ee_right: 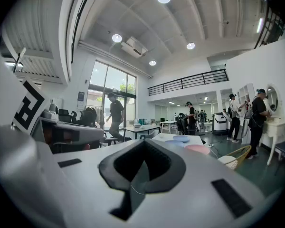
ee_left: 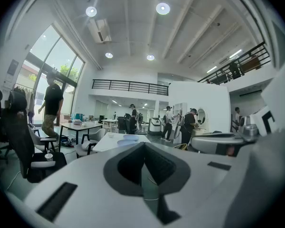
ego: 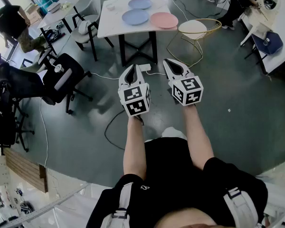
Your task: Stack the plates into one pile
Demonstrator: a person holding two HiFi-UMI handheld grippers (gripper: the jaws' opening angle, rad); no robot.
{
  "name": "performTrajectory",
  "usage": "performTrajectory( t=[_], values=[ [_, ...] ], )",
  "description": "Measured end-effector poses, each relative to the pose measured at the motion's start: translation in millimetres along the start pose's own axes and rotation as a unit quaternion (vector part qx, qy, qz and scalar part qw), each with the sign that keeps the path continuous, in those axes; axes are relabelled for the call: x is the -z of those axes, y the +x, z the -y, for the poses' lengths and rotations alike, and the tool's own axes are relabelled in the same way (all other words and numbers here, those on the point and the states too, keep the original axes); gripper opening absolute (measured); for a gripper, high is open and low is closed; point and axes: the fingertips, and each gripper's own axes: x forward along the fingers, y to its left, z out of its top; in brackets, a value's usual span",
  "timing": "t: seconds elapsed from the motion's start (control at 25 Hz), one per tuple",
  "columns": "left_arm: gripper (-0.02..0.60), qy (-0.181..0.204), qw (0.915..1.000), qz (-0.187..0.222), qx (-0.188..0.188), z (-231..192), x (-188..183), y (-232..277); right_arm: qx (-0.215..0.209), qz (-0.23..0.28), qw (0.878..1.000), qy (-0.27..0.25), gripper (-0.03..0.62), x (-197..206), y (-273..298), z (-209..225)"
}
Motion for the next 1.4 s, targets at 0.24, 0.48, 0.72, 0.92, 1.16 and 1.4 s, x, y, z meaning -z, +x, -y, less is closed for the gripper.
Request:
performTrajectory(
  t=[0.24,0.48,0.72,0.92,1.16,1.4],
  values=[
    [0.012,0.001,1.0,0.005,0.004,-1,0,4,-0.003,0.003,1.0,-0.003,0.005,1,5,-1],
    [0.012,-0.01,0.9999,-0.002,0.006,-6,7,5,-0.005,0.022,0.999,0.028,0.006,0,6,-2],
    [0.012,-0.012,0.9999,-0.005,0.009,-13,7,12,-0.007,0.034,0.998,0.043,0.006,-5,12,-2],
    [0.012,-0.006,0.9999,0.003,0.016,-12,-5,15,-0.003,0.05,0.997,0.051,0.006,-20,12,6],
    [0.012,0.002,0.9998,0.014,0.014,-20,-18,20,-0.005,0.064,0.997,0.049,0.008,-32,22,8],
    [0.012,-0.001,0.9997,0.024,0.011,-30,-27,28,-0.011,0.076,0.996,0.036,0.006,-47,33,11]
  ],
)
